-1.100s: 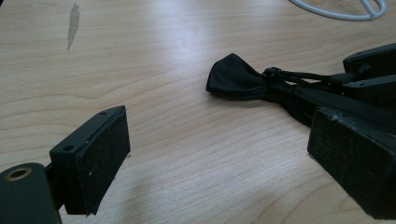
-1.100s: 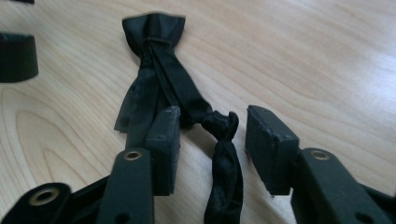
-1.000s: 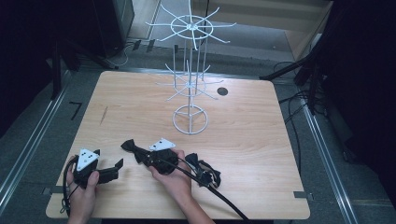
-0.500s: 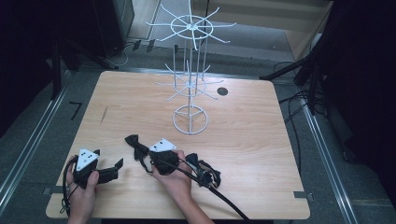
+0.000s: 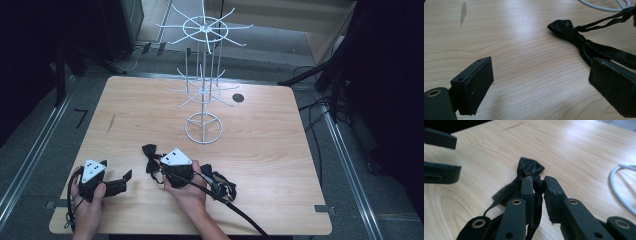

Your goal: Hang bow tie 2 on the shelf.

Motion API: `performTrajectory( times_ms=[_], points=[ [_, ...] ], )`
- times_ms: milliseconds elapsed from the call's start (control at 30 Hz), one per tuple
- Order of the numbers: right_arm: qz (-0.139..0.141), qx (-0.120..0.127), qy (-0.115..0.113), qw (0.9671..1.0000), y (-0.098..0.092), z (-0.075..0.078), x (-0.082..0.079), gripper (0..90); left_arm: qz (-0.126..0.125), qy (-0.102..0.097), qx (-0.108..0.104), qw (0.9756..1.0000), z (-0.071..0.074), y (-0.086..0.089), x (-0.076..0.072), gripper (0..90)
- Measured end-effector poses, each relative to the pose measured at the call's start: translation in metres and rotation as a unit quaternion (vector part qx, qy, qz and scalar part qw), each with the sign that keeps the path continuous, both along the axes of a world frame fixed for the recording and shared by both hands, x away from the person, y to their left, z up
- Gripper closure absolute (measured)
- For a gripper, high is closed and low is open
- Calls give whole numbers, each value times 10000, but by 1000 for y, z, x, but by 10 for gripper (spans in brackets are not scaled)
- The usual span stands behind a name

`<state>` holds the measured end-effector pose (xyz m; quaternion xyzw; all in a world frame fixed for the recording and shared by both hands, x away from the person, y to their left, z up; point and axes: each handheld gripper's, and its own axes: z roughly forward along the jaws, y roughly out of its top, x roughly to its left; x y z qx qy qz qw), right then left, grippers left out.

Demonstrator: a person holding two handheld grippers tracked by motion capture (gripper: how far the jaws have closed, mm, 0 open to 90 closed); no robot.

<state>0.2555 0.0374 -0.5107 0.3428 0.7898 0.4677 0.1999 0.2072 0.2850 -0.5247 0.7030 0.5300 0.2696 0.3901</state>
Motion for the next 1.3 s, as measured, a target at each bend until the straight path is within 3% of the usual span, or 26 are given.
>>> performTrajectory(
  times_ms=[567, 1000, 1300],
  points=[
    [-99, 229, -395, 9989, -22, 21, -5, 798, 2, 0, 15, 10000, 0, 0, 0, 65],
    [-338, 438, -721, 9959, -48, 40, -7, 798, 15, -7, 2, 10000, 0, 0, 0, 66],
    [-493, 427, -906, 9937, -68, 55, -4, 798, 15, -16, 12, 10000, 0, 0, 0, 66]
  ],
)
